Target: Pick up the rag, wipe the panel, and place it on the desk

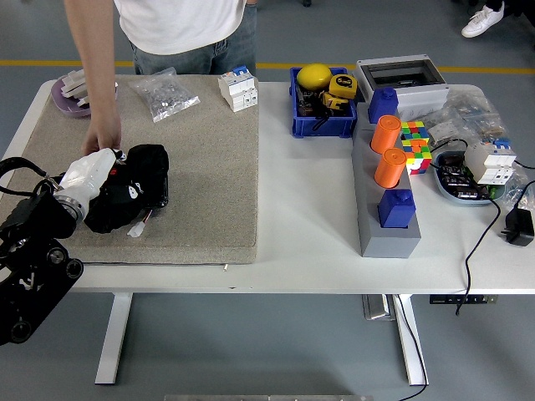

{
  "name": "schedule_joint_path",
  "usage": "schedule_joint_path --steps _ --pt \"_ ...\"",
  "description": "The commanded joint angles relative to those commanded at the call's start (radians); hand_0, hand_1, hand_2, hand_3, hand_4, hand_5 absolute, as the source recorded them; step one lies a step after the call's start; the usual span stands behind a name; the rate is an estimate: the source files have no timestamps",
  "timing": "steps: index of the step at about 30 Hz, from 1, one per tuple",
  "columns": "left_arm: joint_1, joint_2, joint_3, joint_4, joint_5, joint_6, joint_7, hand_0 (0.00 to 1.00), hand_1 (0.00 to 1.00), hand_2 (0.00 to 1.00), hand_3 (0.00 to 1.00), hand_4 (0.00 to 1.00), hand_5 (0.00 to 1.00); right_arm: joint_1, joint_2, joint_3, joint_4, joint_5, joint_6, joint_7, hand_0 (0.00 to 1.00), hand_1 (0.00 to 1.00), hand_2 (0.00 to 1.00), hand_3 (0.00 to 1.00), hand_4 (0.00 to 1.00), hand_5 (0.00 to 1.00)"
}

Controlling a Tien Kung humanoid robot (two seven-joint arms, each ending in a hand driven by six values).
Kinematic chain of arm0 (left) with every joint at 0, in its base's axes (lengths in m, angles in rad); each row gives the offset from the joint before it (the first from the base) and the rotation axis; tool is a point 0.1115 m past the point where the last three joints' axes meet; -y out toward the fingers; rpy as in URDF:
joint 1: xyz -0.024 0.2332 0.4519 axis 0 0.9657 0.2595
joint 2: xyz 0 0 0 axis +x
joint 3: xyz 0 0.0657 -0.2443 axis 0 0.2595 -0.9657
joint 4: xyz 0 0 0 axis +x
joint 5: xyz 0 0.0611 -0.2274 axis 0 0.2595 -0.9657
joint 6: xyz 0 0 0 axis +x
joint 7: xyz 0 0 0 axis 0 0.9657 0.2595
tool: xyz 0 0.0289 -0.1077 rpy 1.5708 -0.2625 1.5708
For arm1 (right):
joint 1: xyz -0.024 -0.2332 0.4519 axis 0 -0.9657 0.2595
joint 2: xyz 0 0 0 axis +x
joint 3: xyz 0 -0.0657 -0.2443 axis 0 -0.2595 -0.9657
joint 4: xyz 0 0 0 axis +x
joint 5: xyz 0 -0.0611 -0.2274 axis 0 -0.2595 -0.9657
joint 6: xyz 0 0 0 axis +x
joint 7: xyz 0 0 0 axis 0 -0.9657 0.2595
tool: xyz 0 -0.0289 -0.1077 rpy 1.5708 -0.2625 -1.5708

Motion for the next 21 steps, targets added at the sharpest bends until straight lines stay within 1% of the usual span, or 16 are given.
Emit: schedule_joint_path --steps 5,10,16,21 --pt "-0.017 -0.006 0.016 -0.002 0.006 0.001 0.008 0.193 0.181 0.540 0.550 0.515 0.070 0.002 0.000 -0.002 0.001 0.002 0.001 -0.001 0.677 0.666 0.701 0.644 0.998 0.459" --pt "-0.014 -0.001 0.015 -0.005 0.010 0.004 0.015 0.193 0.180 0.541 0.551 0.517 0.071 0.001 0.000 0.002 0.001 0.000 0.002 -0.001 0.677 0.666 0.701 0.644 0.998 0.459" --pt "0.005 0.012 0.000 -0.001 0.019 0.007 0.020 0.193 0.181 0.543 0.554 0.522 0.070 -0.001 0.000 0.007 0.001 -0.002 0.002 -0.001 0.677 0.665 0.701 0.644 0.998 0.459" --pt "0.032 0.033 -0.023 0.003 0.024 0.005 0.020 0.193 0.181 0.543 0.554 0.522 0.070 -0.001 -0.001 0.010 0.001 -0.005 0.002 -0.001 0.677 0.665 0.701 0.644 0.998 0.459"
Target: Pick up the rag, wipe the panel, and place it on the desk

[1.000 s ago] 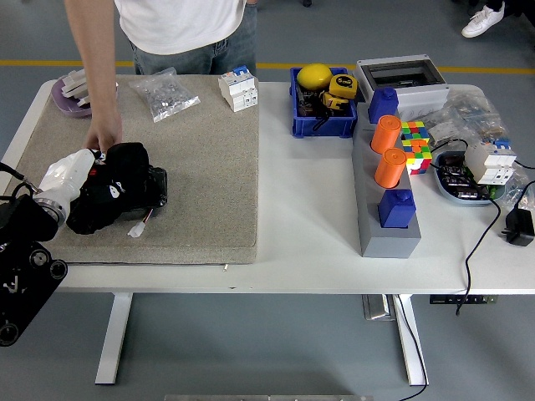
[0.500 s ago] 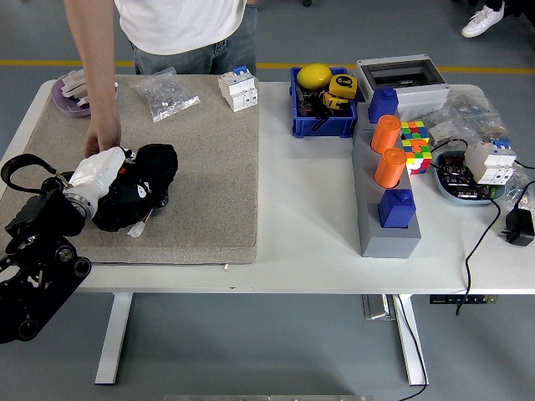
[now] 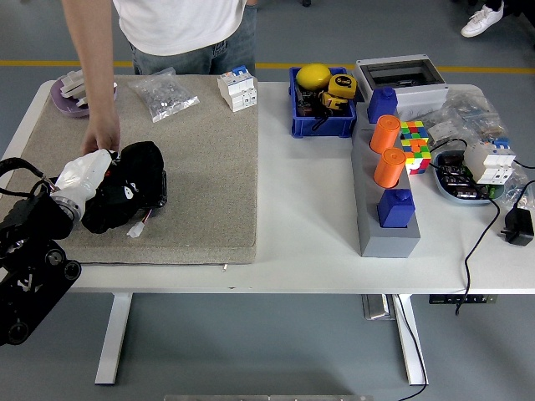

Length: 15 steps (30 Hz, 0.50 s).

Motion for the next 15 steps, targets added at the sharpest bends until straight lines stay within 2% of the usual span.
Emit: schedule_joint_path --steps 9,15 --pt "0.049 0.043 -0.055 0.004 0.018 0.000 0.001 0.193 0.180 0.543 0.555 0.525 0.073 -0.003 -0.002 0.003 0.000 0.000 0.001 0.000 0.677 0.665 0.701 0.644 0.998 0.459" --pt "0.071 0.060 -0.084 0.002 0.028 0.000 0.003 0.194 0.180 0.543 0.555 0.526 0.075 -0.004 -0.003 0.004 0.000 0.000 0.002 0.000 0.676 0.664 0.701 0.645 0.998 0.459"
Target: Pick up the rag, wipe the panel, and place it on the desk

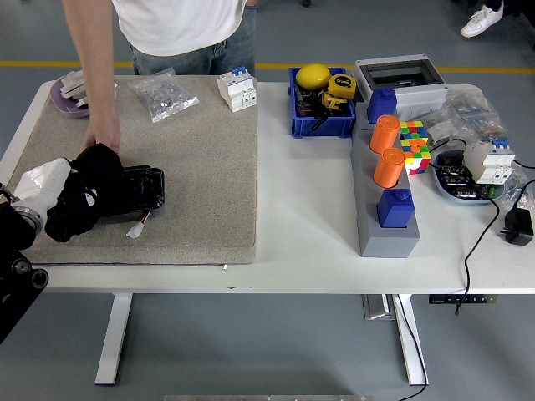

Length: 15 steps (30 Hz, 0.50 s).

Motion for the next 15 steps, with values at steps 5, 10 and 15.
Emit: schedule_joint_path --steps 5,10,15 --pt "0.014 0.019 -0.022 0.003 0.007 0.000 0.001 0.193 0.180 0.543 0.556 0.528 0.077 -0.001 -0.002 0.000 0.001 -0.001 0.001 0.000 0.677 0.664 0.701 0.645 0.998 0.460" --pt "0.032 0.034 -0.046 0.009 0.018 0.000 0.000 0.193 0.181 0.544 0.556 0.531 0.080 0.000 -0.005 0.006 0.004 -0.008 0.002 -0.001 0.676 0.664 0.702 0.645 0.998 0.460" --pt "0.053 0.057 -0.070 0.008 0.023 0.003 0.000 0.193 0.181 0.544 0.556 0.531 0.080 -0.002 -0.009 0.016 0.008 -0.018 0.003 -0.002 0.676 0.664 0.702 0.645 0.998 0.460"
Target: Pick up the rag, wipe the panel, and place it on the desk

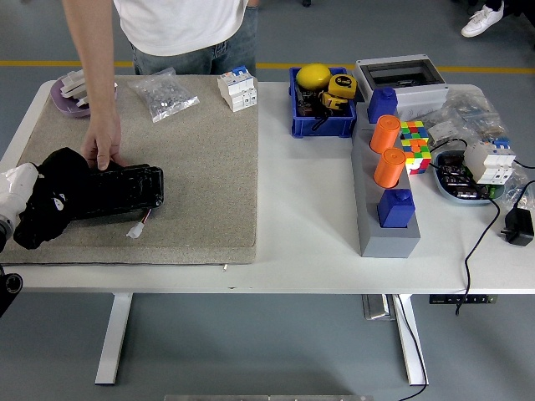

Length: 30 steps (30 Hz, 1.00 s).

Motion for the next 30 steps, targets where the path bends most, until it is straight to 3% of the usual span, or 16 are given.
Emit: schedule_joint_path --steps 12,22,30 --pt "0.025 0.031 -0.024 0.027 -0.010 0.015 -0.005 0.193 0.180 0.544 0.556 0.533 0.084 -0.002 -0.001 0.001 0.000 -0.003 0.006 -0.003 0.676 0.663 0.701 0.646 0.998 0.461" --pt "0.028 0.033 -0.034 0.024 -0.011 0.022 0.002 0.193 0.180 0.542 0.554 0.535 0.087 -0.005 -0.001 0.000 0.002 -0.007 0.009 -0.004 0.676 0.662 0.701 0.647 0.998 0.463" --pt "-0.005 0.024 0.026 -0.012 -0.031 0.030 0.013 0.193 0.180 0.542 0.555 0.536 0.088 -0.002 -0.001 0.000 0.003 -0.008 0.012 -0.005 0.676 0.661 0.701 0.646 0.998 0.465"
